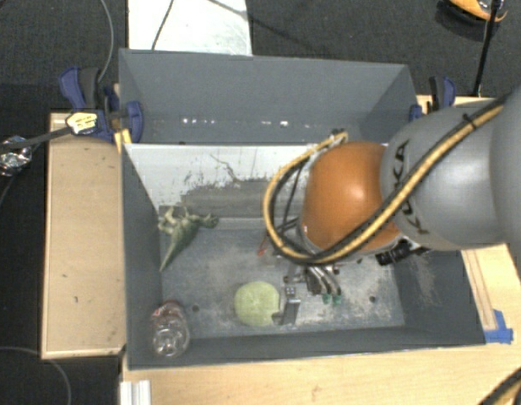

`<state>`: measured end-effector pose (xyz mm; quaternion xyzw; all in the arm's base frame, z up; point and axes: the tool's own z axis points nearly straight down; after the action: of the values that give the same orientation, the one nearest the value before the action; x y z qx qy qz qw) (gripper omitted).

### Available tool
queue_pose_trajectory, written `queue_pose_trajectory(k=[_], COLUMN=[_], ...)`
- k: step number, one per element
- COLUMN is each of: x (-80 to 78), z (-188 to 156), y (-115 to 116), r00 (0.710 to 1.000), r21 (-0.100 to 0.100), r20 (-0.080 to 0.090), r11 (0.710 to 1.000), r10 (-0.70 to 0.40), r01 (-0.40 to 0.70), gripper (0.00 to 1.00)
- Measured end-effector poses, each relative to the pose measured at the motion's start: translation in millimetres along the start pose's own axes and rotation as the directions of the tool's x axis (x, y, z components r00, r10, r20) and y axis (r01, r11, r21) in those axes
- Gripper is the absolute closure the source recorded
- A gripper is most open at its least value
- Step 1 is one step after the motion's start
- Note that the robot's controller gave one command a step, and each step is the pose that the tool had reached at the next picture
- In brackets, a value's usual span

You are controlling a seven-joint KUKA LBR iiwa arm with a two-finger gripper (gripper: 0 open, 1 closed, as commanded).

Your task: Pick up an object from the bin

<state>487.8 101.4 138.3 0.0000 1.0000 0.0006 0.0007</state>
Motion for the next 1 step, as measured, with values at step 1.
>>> queue_pose_trajectory(k=[1], x=[0.8], z=[15.9], y=[9.1], r00=[0.998], r21=[0.001], r20=[0.005], r11=[0.998], r10=[-0.068], r01=[0.068], gripper=[0.0])
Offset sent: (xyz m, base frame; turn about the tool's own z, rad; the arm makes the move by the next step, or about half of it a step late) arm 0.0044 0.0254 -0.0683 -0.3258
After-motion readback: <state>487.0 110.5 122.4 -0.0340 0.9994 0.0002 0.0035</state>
